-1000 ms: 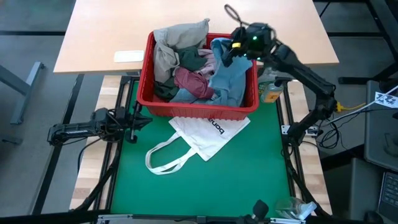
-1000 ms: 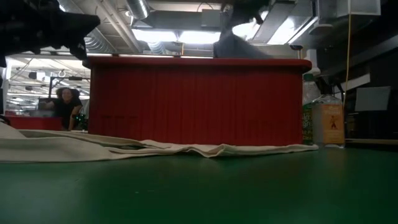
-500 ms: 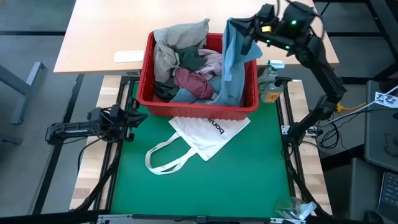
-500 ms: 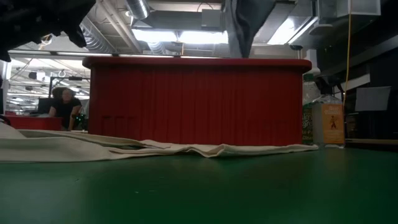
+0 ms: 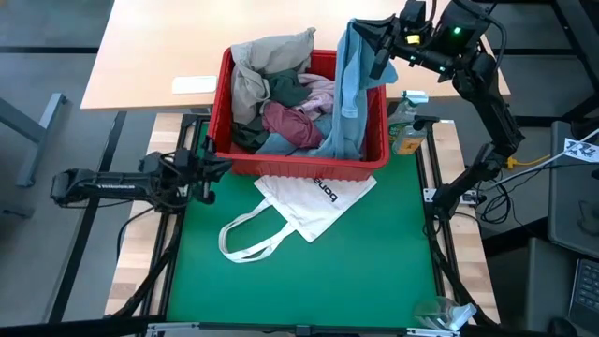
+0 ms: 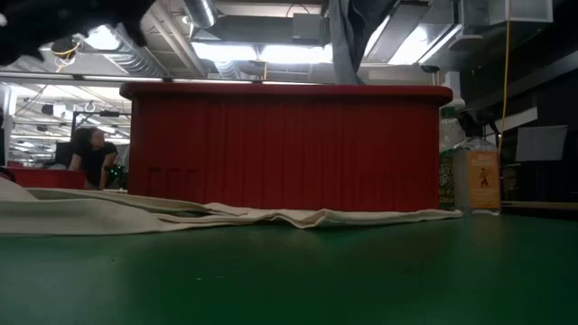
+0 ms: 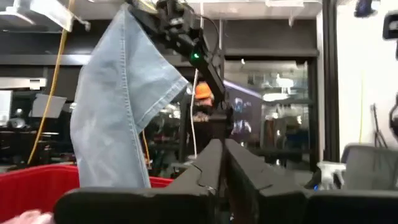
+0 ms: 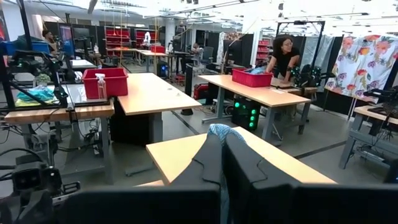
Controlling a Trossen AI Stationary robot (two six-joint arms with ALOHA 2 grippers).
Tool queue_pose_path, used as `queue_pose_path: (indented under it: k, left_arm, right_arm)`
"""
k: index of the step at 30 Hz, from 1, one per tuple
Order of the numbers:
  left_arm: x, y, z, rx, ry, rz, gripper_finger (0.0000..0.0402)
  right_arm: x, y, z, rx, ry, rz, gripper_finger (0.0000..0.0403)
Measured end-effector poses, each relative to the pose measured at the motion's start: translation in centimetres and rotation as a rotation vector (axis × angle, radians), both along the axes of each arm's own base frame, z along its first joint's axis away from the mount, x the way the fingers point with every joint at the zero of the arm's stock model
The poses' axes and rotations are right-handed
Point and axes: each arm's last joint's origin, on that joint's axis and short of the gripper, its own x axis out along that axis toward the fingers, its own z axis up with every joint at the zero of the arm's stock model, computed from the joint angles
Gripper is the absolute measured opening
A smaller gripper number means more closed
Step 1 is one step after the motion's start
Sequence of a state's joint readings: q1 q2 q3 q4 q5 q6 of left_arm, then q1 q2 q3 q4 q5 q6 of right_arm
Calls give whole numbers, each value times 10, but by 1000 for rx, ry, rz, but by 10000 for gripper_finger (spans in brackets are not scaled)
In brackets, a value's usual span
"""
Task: Fold laundry
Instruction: Fold the blue jeans
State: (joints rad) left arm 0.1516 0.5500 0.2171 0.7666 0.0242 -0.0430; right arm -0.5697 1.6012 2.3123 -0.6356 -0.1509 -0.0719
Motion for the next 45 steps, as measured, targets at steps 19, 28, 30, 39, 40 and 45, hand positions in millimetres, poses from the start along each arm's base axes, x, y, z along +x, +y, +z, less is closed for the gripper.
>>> queue_pose_path:
  k: [19, 28, 30, 39, 40, 45]
  left_arm:
    - [136, 20, 50, 10, 188, -26, 141]
    - [198, 36, 28, -55, 289, 144, 187]
    - [207, 42, 21, -69, 312, 191, 188]
    - [239, 63, -3, -99, 370, 257, 184]
    - [242, 64, -5, -101, 373, 266, 184]
    - [260, 71, -12, -112, 380, 306, 184]
  right_arm:
    - [0, 0, 0, 2, 2, 0, 1]
    - [0, 0, -1, 4, 6, 1, 1]
    - [0, 0, -2, 10, 15, 1, 1]
    - [0, 0, -2, 13, 21, 1, 1]
    - [1, 0, -3, 14, 21, 1, 1]
    - [1, 0, -3, 13, 21, 15, 1]
